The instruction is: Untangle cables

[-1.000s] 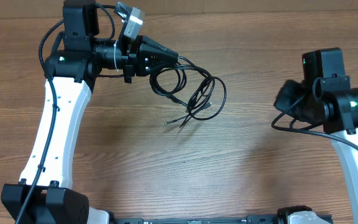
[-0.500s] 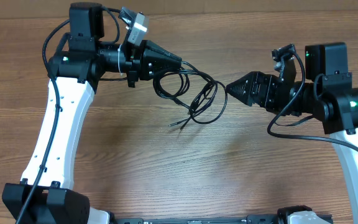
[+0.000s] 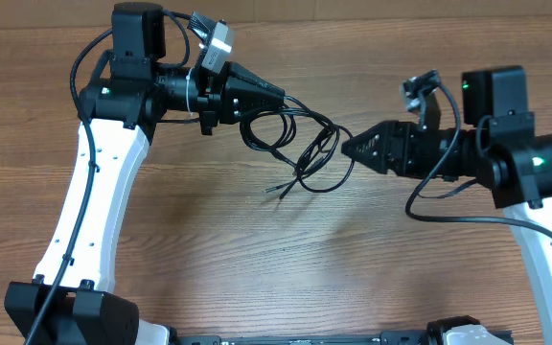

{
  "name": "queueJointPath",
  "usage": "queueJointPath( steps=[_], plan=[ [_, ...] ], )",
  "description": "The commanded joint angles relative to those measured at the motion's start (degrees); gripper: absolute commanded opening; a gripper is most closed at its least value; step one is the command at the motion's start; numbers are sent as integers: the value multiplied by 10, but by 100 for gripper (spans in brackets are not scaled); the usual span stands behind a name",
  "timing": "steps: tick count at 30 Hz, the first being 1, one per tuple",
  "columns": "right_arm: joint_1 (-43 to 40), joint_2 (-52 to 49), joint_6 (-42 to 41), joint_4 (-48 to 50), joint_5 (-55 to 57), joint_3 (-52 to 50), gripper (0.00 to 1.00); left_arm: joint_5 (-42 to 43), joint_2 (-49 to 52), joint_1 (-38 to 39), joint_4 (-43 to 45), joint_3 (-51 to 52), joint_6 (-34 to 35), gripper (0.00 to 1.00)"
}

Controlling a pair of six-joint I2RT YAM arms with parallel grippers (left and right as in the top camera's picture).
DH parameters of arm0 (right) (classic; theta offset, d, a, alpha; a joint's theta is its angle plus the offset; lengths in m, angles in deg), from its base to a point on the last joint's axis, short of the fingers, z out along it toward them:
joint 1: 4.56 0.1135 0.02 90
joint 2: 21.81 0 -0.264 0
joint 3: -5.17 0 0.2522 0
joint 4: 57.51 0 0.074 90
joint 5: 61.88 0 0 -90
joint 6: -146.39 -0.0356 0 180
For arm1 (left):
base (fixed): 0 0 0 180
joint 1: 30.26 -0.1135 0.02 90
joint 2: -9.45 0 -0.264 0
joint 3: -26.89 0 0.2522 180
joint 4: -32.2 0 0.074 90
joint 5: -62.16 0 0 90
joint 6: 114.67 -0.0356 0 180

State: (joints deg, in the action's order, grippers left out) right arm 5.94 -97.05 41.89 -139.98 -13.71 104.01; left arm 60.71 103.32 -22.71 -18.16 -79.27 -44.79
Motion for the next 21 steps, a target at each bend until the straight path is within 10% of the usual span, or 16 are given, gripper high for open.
queueJointPath(
  steps=[1,4,10,21],
  plan=[
    [24,-20,0,-3,67,7,66,20,-20,14,3,-11,-13,4],
    [37,-41,-37,-8,132,7,59,20,-20,24,4,-11,-13,4],
    [37,-84,-54,-14,170,7,4,20,-20,26,2,-11,-11,4],
    [2,-87,-172,-73,376,7,4,20,-20,5,-23,-11,-11,4]
  ],
)
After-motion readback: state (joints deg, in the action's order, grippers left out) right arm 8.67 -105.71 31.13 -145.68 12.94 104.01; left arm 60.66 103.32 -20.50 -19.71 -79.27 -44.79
